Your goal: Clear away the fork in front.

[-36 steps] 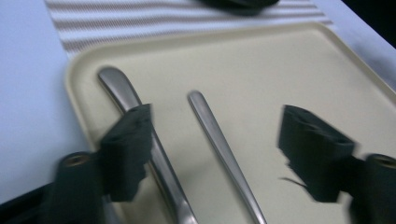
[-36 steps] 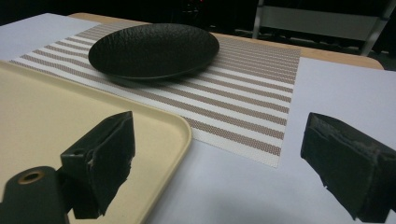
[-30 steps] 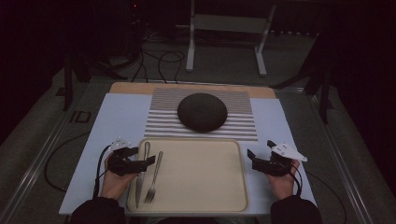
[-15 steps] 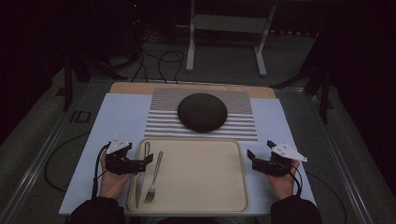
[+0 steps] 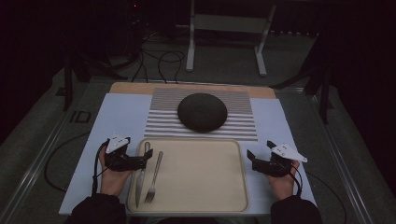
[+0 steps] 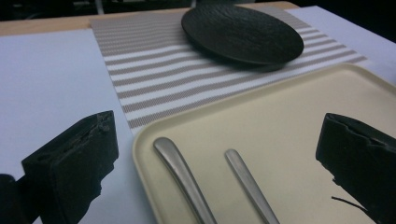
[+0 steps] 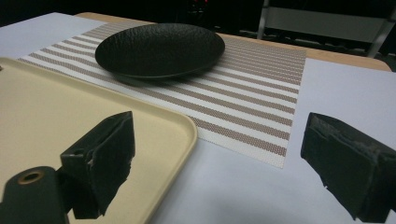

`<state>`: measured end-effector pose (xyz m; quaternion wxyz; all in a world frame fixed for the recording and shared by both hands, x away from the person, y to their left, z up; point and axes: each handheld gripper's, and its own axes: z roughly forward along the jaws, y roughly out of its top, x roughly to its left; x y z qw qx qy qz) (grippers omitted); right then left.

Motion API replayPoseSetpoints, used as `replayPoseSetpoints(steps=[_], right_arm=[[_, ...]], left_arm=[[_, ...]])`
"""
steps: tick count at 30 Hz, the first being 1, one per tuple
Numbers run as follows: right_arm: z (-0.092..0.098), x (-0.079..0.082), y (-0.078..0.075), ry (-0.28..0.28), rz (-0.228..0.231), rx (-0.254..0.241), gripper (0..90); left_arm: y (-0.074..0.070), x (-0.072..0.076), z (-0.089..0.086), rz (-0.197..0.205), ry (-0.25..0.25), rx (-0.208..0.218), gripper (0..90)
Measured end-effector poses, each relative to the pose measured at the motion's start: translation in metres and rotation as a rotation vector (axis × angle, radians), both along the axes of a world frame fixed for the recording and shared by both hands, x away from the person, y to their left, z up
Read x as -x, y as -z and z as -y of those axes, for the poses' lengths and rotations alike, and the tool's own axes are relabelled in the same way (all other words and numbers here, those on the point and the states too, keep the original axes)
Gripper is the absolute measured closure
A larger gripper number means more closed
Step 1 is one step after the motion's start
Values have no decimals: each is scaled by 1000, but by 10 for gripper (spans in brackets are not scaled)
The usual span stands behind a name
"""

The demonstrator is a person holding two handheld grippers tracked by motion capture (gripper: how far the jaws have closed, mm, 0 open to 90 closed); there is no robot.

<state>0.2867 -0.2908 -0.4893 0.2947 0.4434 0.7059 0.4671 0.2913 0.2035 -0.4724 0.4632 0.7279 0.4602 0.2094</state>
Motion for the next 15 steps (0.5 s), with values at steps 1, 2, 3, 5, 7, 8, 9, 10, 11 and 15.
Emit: replayPoseSetpoints(steps=[1, 2, 3, 5, 7, 8, 9, 10, 11, 15], right_arm=[[0, 0, 0, 0, -1, 0, 99], [0, 0, 0, -1, -1, 0, 99], [0, 0, 0, -1, -1, 0, 98], [0, 0, 0, 0, -1, -1, 99], [0, 0, 0, 0, 0, -2, 99], [0, 0, 0, 0, 0, -4, 98], [0, 0, 0, 0, 0, -5, 99], [0, 0, 0, 0, -1, -4, 99], [0, 0, 0, -1, -2, -5, 98], [0, 0, 1, 0, -4, -5, 98]], left_arm=[[-1, -1, 0, 4, 1, -1, 1], [-2, -1, 1, 11, -1, -3, 1], [-3, -2, 2, 15, 0, -2, 1], [-5, -4, 3, 21, 4, -4, 1], [-6, -5, 4, 25, 7, -4, 1], [-7, -6, 4, 26, 10, -6, 1], [-7, -7, 5, 25, 9, -8, 1], [-8, -8, 5, 24, 12, -12, 1], [-8, -9, 6, 25, 12, -10, 1], [-11, -13, 6, 25, 13, -2, 1]])
